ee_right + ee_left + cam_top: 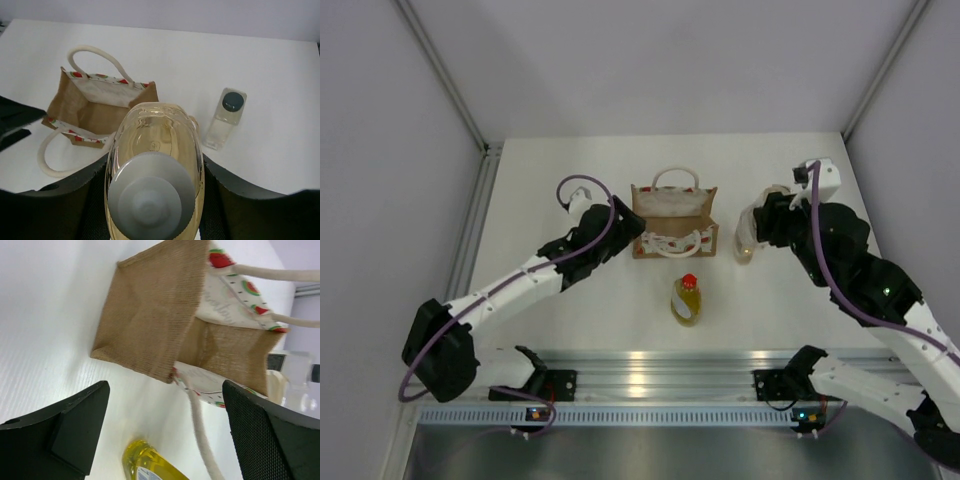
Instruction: Take the personal care products out of the canvas bag
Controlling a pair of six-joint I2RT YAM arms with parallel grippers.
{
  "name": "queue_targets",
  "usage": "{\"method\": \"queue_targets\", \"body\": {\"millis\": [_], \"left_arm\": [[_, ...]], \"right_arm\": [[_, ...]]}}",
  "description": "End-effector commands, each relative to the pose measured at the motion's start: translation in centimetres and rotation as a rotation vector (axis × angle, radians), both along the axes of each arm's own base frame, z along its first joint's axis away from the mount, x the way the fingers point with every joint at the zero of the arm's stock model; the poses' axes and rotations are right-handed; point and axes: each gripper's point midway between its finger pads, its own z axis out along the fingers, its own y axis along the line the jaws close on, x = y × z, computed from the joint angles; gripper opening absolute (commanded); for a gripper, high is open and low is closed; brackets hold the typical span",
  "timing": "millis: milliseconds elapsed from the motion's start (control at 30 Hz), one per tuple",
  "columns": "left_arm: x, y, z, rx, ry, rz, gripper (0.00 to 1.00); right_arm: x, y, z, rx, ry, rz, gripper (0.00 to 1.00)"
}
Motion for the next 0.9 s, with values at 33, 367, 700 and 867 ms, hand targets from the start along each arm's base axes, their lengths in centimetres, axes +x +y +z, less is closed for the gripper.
{"method": "queue_targets", "body": {"millis": [33,367,700,867], "left_arm": [[-0.3,0.9,5.9,0.014,-0.121,-0.036,0.98],[-3.3,7.3,12.0,0.329,-0.193,-0.060,0.98],[-8.4,15.7,14.2,0.602,-0.174,-0.018,0.98],[-9.3,18.5,12.4,0.698,-0.168,0.048,0.98]], "right_arm": [[-1.0,-3.9,1.1,0.070,-0.056,-0.152,0.00],[0.6,-9.2,-7.1,0.075,0.106,-0.361,0.00],[5.0,-10.7,-15.4,0.097,0.127,-0.408,0.00],[5.4,-9.9,-18.3,0.103,0.151,-0.373,0.00]]}}
